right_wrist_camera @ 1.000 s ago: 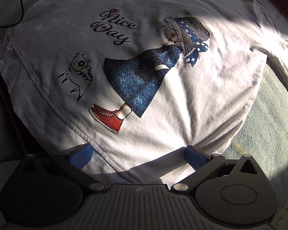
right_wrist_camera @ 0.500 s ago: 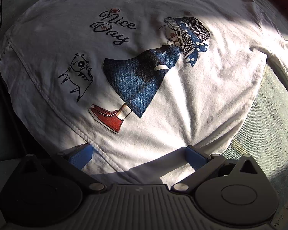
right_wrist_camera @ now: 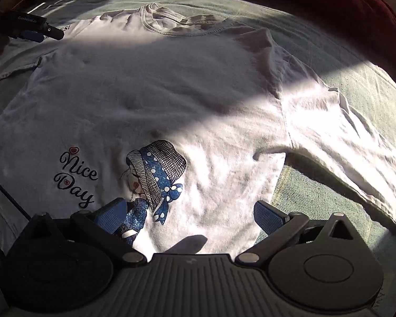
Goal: Fold clothes
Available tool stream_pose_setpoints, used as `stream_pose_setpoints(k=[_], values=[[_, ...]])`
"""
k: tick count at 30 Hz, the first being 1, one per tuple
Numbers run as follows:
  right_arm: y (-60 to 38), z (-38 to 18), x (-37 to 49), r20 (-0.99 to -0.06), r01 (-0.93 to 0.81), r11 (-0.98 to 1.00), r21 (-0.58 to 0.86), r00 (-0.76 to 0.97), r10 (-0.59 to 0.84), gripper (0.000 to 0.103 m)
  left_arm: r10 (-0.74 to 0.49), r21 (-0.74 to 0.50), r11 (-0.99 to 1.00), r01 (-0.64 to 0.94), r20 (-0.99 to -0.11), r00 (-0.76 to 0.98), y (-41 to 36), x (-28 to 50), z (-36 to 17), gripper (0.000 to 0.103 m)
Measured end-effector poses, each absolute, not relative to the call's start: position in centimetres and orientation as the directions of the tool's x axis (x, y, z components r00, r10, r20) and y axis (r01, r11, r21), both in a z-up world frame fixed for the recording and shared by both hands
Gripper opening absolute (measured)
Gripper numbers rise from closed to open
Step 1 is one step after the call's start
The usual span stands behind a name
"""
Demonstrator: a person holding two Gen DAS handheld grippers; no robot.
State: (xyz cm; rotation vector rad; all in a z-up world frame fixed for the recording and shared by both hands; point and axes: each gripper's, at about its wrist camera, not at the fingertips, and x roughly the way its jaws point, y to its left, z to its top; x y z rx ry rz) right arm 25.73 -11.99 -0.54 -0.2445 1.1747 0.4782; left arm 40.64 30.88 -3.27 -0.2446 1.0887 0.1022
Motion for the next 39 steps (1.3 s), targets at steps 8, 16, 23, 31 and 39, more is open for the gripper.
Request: stream_pose_setpoints(k=[8, 16, 23, 31, 39], values=[[-8.4, -1.5, 37.1, -0.869, -0.333, 0.916, 0.225, 0.357, 0.344, 0.103, -0.061, -0.206, 0.924, -0.323, -0.912, 0.406, 33.6, 36.1, -5.1, 0.093], [-2.2, -2.8, 35.8, -0.903, -0.504, 0.860, 0.080, 0.328, 0.277, 0.103, 0.079, -0.206, 0.846, -0.491, -0.863, 0.499, 40.9, 35.5, -2.8, 0.093], [1.1, -2.1, 34.4, -0.909, -0.564, 0.823, 0.073, 0.303, 0.288, 0.103, 0.058, -0.332, 0.717, -0.613, -0.849, 0.526, 46.5, 35.4, -3.9, 0.092], [3.9, -2.3, 34.2, -0.914, -0.537, 0.837, 0.104, 0.280, 0.293, 0.103, 0.094, -0.261, 0.769, -0.583, -0.857, 0.507, 48.7, 36.8, -5.8, 0.093], [6.9, -2.5, 33.4, -0.921, -0.551, 0.830, 0.092, 0.269, 0.281, 0.103, -0.080, -0.392, 0.792, -0.469, -0.827, 0.557, 48.4, 35.9, -4.0, 0.093]])
